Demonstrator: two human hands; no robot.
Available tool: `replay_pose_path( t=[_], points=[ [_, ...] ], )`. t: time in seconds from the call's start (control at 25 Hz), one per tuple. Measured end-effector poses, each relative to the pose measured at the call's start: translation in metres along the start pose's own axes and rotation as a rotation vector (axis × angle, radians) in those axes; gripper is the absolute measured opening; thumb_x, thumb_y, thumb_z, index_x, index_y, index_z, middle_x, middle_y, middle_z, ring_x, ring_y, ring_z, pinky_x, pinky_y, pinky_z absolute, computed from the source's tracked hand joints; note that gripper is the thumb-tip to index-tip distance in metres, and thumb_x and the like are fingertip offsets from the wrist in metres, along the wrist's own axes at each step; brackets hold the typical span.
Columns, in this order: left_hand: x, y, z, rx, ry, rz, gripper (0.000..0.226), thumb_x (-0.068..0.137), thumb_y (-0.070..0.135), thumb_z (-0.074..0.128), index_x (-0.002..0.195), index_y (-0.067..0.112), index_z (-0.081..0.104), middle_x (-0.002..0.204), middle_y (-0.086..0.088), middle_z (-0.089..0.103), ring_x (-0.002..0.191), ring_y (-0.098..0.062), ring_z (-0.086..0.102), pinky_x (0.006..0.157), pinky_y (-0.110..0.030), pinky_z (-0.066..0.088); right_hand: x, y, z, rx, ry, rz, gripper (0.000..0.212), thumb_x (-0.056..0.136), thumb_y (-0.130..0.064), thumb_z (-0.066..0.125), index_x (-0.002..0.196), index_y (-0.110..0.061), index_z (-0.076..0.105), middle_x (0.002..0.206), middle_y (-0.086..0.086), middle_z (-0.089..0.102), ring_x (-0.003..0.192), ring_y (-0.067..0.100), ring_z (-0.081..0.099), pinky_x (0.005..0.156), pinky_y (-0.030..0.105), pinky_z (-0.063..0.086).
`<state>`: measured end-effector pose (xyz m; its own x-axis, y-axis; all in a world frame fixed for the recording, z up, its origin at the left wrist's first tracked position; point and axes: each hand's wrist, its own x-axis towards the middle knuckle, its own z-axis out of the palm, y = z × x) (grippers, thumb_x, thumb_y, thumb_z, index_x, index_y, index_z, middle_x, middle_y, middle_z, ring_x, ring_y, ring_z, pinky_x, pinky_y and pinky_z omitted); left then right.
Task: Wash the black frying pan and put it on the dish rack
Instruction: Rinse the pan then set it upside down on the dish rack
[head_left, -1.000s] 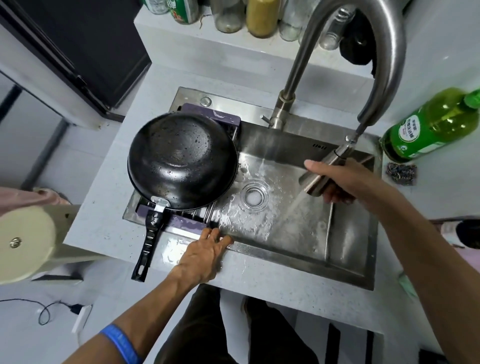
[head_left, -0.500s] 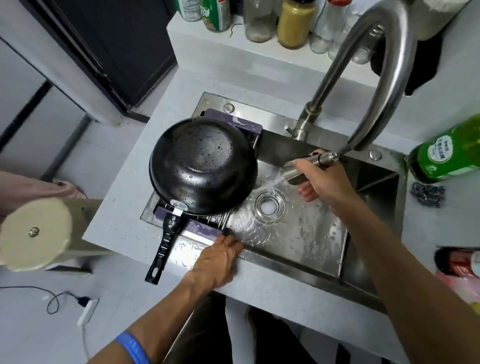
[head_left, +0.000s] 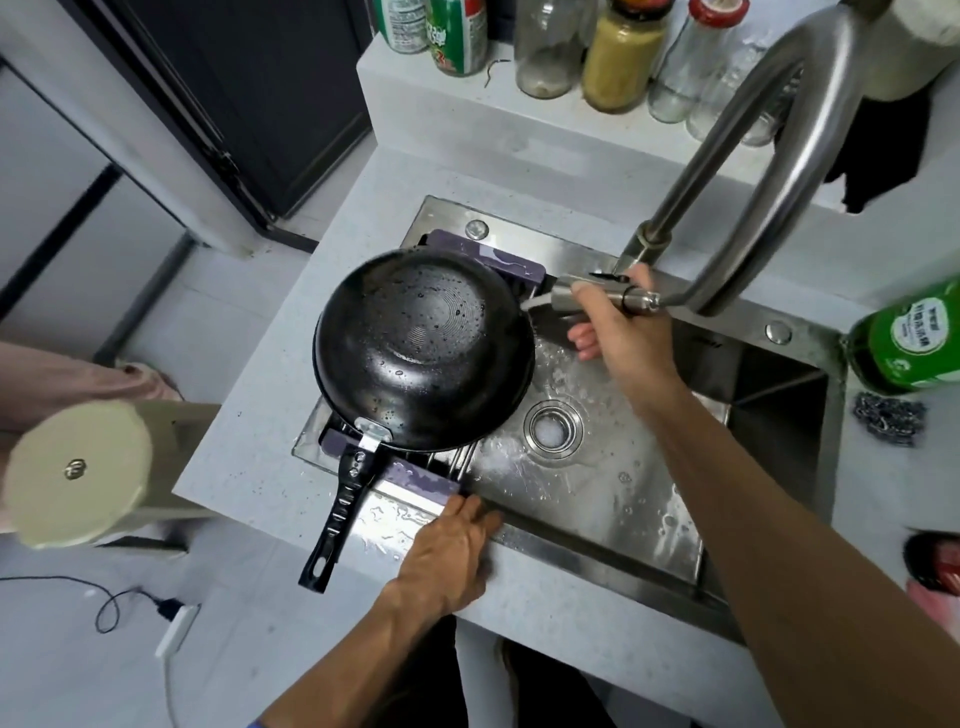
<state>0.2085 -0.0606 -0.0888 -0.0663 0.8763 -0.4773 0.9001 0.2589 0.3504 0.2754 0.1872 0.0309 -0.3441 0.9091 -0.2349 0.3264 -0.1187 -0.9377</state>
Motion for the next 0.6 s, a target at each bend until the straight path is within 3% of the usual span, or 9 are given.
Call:
replay_pose_path(
  t=[0.12,0.36,0.52,0.6],
  points=[
    [0.0,-0.002,0.0,-0.034,0.011,-0.017,0.06,0.086,0.034,0.055,0.143,0.029,0.038,0.143,0.001,0.037,0.133,-0.021,0.031,0.105,-0.033,0.042,0.011,-0.006,0.028,-0.017,-0.015,-0.011,0.04,0.086,-0.039,0.067,0.104,-0.006,0.053,0.08,0.017,0.073,0.06,0.019,0.066,0.055,0.04,0.058],
    [0.0,-0.006,0.002,-0.049,0.04,0.017,0.058,0.086,0.032,0.052,0.143,0.027,0.04,0.141,0.002,0.04,0.129,-0.02,0.034,0.107,-0.031,0.039,0.022,-0.013,0.048,-0.072,-0.001,-0.017,0.018,0.09,-0.033,0.068,0.085,-0.021,0.055,0.077,0.013,0.073,0.059,0.019,0.067,0.055,0.041,0.058],
    [-0.002,-0.006,0.0,-0.076,0.038,0.025,0.058,0.087,0.031,0.05,0.144,0.027,0.038,0.144,0.003,0.036,0.133,-0.019,0.03,0.108,-0.03,0.039,0.025,-0.02,0.066,-0.045,-0.064,-0.005,0.035,0.093,-0.032,0.066,0.105,-0.001,0.052,0.081,0.023,0.071,0.059,0.018,0.066,0.053,0.035,0.058],
    [-0.003,-0.004,-0.004,-0.068,0.041,0.015,0.057,0.088,0.03,0.05,0.143,0.026,0.039,0.144,0.001,0.036,0.133,-0.02,0.03,0.105,-0.032,0.042,0.026,-0.023,0.068,-0.048,-0.089,0.009,0.038,0.094,-0.034,0.065,0.108,-0.002,0.051,0.084,0.021,0.072,0.061,0.019,0.067,0.056,0.035,0.059]
  ],
)
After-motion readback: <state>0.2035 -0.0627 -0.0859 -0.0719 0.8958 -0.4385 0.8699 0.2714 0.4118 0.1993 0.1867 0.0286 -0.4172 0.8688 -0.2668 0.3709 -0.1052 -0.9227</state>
